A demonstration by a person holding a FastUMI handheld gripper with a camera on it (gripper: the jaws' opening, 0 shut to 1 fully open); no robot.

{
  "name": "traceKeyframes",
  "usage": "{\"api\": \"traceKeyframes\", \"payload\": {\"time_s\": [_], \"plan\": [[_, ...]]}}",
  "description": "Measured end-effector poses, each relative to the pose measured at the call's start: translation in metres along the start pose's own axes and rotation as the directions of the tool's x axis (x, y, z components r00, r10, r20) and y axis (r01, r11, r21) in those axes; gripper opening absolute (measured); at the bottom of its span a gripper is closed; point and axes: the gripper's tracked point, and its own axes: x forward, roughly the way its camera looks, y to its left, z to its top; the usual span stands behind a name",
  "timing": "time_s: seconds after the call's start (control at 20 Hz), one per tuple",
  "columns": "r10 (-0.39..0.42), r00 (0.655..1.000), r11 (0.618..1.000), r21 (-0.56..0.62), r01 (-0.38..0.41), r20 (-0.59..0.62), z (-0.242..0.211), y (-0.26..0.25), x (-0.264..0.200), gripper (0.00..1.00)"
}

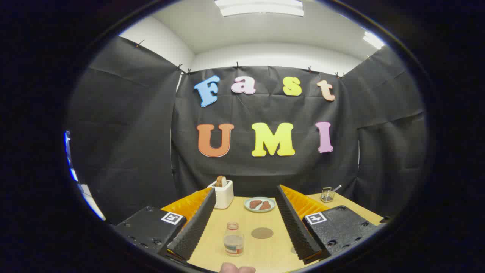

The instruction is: Take the bottle from table, then pour the juice into the cup, finally place the bottle on the coaster

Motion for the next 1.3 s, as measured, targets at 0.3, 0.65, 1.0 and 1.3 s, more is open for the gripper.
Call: {"api": "traceKeyframes", "payload": {"time_s": [0.3,0.65,1.0,1.3], "plan": [[0.002,1.0,1.0,0.008,-0.002,0.005,0.003,-0.001,-0.005,1.0],[0.011,1.0,1.0,0.006,-0.011,0.0,0.004,0.005,-0.011,1.0],[0.017,1.0,1.0,0.015,-0.017,-0.02,0.005,0.007,-0.015,1.0],[0.01,0.999,0.999,0.032,-0.009,-0.037,-0.004,0.006,-0.016,1.0]]}}
